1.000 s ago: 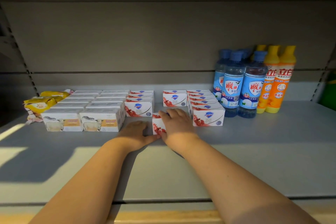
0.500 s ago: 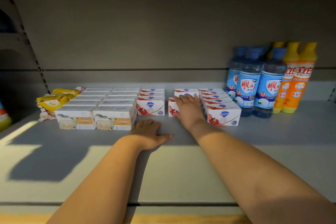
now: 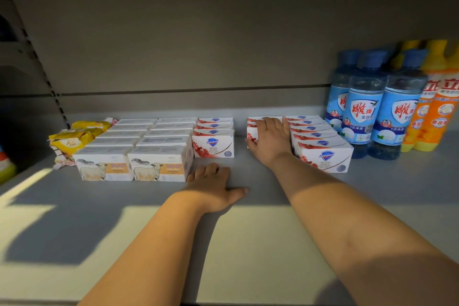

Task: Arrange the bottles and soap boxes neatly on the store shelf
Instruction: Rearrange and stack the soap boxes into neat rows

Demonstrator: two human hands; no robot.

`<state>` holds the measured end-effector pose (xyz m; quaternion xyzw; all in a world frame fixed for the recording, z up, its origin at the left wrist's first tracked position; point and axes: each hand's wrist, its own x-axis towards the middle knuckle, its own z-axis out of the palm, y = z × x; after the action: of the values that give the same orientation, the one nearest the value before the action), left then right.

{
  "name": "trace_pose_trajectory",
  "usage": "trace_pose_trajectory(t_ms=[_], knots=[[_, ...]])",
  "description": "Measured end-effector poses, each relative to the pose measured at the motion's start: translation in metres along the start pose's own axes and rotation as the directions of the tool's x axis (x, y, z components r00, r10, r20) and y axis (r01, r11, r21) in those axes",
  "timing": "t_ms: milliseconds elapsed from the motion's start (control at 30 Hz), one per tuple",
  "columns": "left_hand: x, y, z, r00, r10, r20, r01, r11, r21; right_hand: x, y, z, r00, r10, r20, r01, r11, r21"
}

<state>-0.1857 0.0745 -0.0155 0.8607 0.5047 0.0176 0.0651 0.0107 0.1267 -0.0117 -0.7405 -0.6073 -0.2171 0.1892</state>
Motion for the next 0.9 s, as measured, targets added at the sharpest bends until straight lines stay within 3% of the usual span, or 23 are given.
trace_pose_trajectory(t_ms=[433, 767, 833, 900], knots=[[0.0, 0.0, 0.002, 1.0, -0.008, -0.005, 0.008, 1.0, -0.028, 0.004, 0.002, 0.005, 0.998, -0.06, -0.002, 0.06, 0.996, 0.063], [0.0, -0.001, 0.002, 1.0, -0.002, -0.006, 0.002, 0.999, -0.04, 0.0, 0.0, 0.001, 0.999, 0.026, 0.024, -0.027, 0.999, 0.017], [0.0, -0.002, 0.003, 1.0, 0.004, 0.0, -0.004, 0.999, -0.038, -0.003, -0.002, -0.002, 0.998, -0.025, -0.052, 0.03, 0.995, 0.098], [0.001, -0.003, 0.003, 1.0, 0.011, -0.001, -0.011, 0.999, -0.033, -0.007, -0.01, -0.006, 0.964, -0.166, -0.207, 0.218, 0.942, 0.256]])
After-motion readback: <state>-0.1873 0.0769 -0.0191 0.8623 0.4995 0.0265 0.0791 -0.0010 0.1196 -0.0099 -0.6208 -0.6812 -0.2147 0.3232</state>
